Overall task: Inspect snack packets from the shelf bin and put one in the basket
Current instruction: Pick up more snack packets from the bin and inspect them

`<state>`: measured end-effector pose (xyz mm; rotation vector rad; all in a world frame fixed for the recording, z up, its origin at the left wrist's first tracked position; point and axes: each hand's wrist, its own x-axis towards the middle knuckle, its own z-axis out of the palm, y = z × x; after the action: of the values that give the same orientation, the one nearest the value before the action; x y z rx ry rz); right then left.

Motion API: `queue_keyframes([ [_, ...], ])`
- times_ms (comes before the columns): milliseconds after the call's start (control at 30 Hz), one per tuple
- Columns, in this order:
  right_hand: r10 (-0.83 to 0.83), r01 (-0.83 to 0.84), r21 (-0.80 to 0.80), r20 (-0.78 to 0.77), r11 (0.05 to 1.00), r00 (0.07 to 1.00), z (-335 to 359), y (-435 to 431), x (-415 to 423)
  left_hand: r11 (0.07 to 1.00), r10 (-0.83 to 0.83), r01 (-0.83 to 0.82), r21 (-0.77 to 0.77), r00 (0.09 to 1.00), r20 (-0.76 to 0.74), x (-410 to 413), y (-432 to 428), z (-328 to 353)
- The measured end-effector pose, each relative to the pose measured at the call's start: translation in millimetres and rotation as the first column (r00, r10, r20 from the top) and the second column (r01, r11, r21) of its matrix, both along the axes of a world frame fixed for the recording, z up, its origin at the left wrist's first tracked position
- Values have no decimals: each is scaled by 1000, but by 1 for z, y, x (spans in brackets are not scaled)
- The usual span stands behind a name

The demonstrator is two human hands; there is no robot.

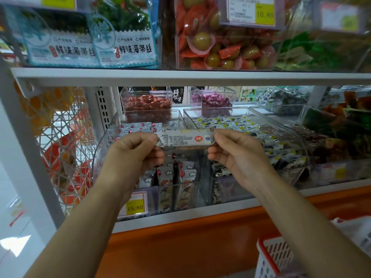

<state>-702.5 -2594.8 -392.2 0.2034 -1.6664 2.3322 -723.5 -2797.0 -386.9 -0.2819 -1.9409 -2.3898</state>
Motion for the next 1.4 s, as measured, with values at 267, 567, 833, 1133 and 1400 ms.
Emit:
queue_keyframes([
  [267,-113,137,269,-102,953,988,-2,1,1,986,-130,118,116,986,104,-1,1,2],
  [567,-143,155,254,-65,955,988,-6,0,-3,975,-219,219,-21,976,12,4,5,3],
  [833,-41,53,256,-53,965,998,-5,-6,-2,968,-136,121,-222,989,-56,2,6,0],
  [1133,-368,388,434,-132,813,920,-4,-11,1,938,-183,124,-323,970,-162,10,17,-1],
  [1400,-322,388,490,-218,781,921,-8,-14,2,959,18,-71,-276,982,-189,6,26,-6],
])
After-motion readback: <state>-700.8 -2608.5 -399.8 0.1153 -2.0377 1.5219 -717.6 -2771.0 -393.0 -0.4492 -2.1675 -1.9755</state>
